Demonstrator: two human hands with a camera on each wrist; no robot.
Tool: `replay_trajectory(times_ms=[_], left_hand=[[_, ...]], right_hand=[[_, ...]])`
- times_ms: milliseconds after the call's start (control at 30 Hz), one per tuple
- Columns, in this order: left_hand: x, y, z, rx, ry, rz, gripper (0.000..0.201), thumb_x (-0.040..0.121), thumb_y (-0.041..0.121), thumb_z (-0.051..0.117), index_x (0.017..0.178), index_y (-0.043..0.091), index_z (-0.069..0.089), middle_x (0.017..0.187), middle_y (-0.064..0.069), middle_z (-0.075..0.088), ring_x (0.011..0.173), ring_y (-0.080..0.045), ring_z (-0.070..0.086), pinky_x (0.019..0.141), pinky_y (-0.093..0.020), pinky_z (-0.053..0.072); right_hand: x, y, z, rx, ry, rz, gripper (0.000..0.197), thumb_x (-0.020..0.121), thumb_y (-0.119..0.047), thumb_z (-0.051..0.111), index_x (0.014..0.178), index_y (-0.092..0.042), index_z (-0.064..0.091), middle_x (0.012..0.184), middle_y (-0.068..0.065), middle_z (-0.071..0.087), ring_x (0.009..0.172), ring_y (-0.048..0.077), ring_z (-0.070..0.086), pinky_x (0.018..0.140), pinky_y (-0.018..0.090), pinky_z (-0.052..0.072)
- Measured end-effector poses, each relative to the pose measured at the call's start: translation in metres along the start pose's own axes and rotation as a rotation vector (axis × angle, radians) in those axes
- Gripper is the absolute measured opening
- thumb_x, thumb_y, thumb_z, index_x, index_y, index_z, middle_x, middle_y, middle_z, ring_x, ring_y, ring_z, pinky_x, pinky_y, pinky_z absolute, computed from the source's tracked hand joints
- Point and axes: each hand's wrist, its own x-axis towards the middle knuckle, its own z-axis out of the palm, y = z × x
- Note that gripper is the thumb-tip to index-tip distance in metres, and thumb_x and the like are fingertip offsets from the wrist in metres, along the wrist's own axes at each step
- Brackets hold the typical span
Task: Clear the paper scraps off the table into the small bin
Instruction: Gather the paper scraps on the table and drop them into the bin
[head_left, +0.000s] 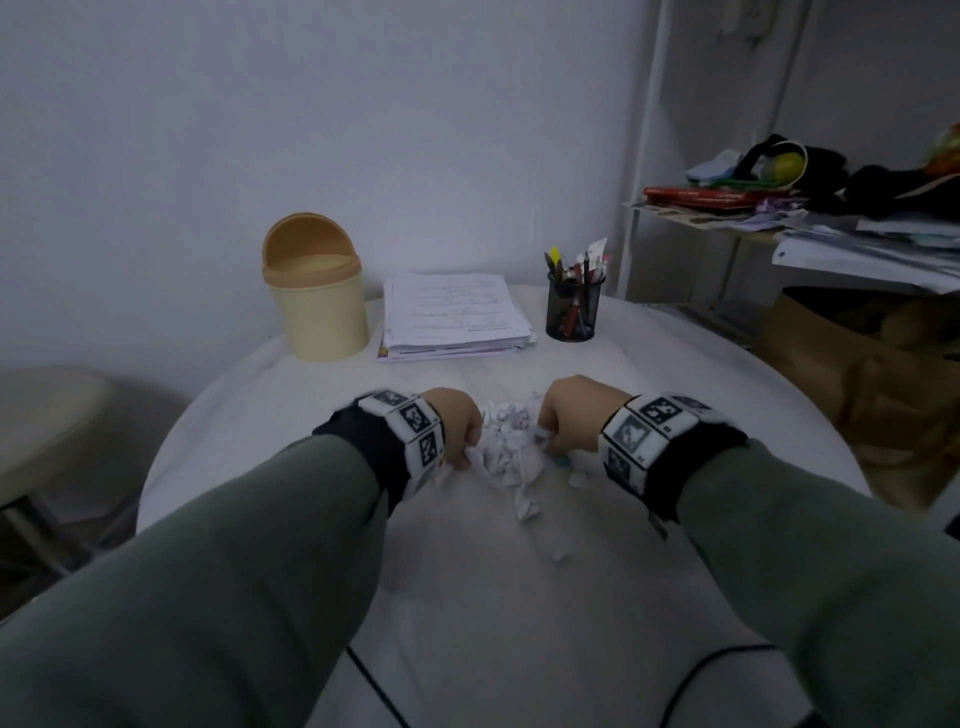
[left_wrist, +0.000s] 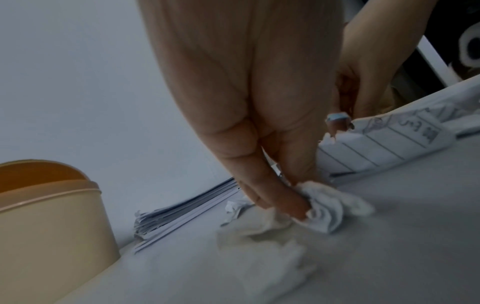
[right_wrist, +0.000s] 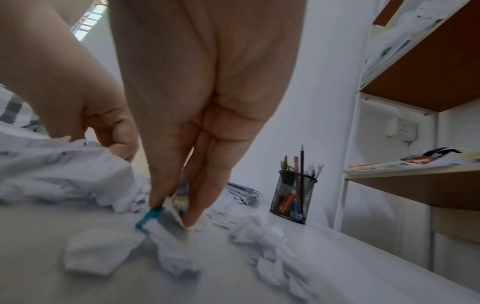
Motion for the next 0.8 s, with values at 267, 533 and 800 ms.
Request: replay_trajectory(times_ms=[267,533,800], left_hand=[[-0.014,-0.004,-0.001,-0.136,0.152,-0.062,0.028,0.085,0.006,0.066,0.112,0.009,0.070,0.121,-0.009,0.066,0.111,-0.023,0.062,0.076,-0.018,0.041],[-0.038,-0.023,-0.033,-0.331,0.429,-0.053,0.021,0.082,0.009,0.070,0.103,0.010,0.072,0.108,-0.007,0.069,0.090,-0.017,0.062,0.073,-0.018,0.042],[-0.056,-0.054,-0.050,-0.434,0.574,-0.003,0.017,0.080,0.015,0.071,0.097,0.015,0.073,0.086,0.004,0.059,0.079,-0.008,0.054,0.064,-0.013,0.040]], right_hand=[[-0.026,0.022,-0.018,0.176,0.135,0.093,0.020,0.083,-0.010,0.068,0.101,-0.005,0.074,0.108,0.010,0.071,0.090,0.022,0.063,0.074,0.024,0.045],[-0.029,0.008,-0.046,0.565,0.307,0.066,0.040,0.083,-0.002,0.068,0.050,-0.017,0.053,0.106,0.013,0.072,0.094,0.021,0.067,0.077,0.026,0.054],[-0.006,-0.032,-0.070,0.652,0.320,-0.008,0.021,0.085,-0.002,0.066,0.104,0.002,0.072,0.098,0.015,0.072,0.081,0.021,0.064,0.082,0.030,0.057]])
